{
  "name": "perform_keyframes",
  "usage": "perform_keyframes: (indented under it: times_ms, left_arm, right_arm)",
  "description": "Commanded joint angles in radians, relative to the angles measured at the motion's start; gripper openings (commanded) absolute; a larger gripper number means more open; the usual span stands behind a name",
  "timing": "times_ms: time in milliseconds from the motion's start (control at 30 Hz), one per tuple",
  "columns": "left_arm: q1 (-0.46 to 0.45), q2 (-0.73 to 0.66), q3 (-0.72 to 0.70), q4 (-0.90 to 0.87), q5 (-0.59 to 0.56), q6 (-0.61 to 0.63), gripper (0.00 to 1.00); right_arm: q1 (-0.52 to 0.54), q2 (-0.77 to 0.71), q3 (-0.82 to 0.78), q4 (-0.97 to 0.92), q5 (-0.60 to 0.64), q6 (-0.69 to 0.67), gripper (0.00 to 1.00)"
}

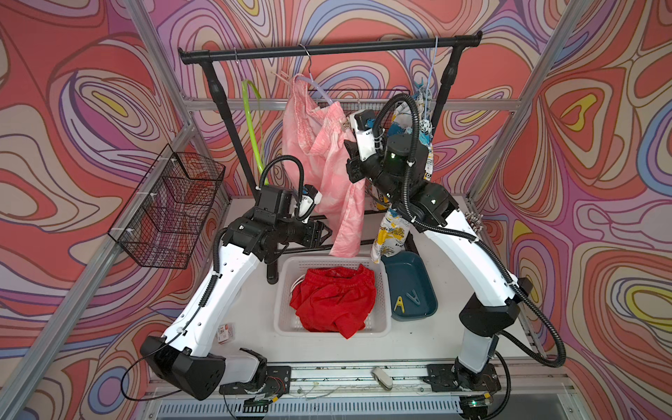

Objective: Remove the clothespins securing shorts to the hanger
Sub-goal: Pick up the hanger from the clothesline.

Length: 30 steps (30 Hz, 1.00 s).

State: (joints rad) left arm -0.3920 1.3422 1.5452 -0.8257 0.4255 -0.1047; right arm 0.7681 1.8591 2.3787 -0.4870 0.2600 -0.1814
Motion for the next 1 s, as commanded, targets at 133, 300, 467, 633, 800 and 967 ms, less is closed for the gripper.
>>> perform_keyframes:
  times_ms: [133, 300, 467, 633, 800, 967]
  left_arm:
    - [-0.003, -0.012, -0.015, -0.005, 0.013, 0.005, 0.57]
    - [-0.003, -0.023, -0.031, 0.000, 0.007, 0.008, 0.57]
    - [-0.003, -0.034, -0.045, 0.007, 0.026, 0.003, 0.58]
    - [-0.003, -0.052, -0.064, 0.009, 0.015, 0.000, 0.57]
    - [-0.004, -0.059, -0.083, 0.030, 0.025, -0.018, 0.57]
    - [-0.003, -0.045, -0.061, 0.013, 0.024, -0.018, 0.57]
  right_arm:
    - [0.004, -0.078, -0.102, 0.125, -0.013, 0.000, 0.00]
    - [0.004, -0.076, -0.074, 0.134, -0.023, 0.013, 0.00]
    - [0.003, -0.117, -0.105, 0.329, -0.028, -0.014, 0.00]
    - [0.003, 0.056, 0.236, 0.196, -0.081, -0.040, 0.00]
    - [0.003, -0.036, 0.063, 0.324, -0.080, -0.041, 0.00]
    - [0.004, -0.157, -0.055, 0.286, -0.090, -0.003, 0.00]
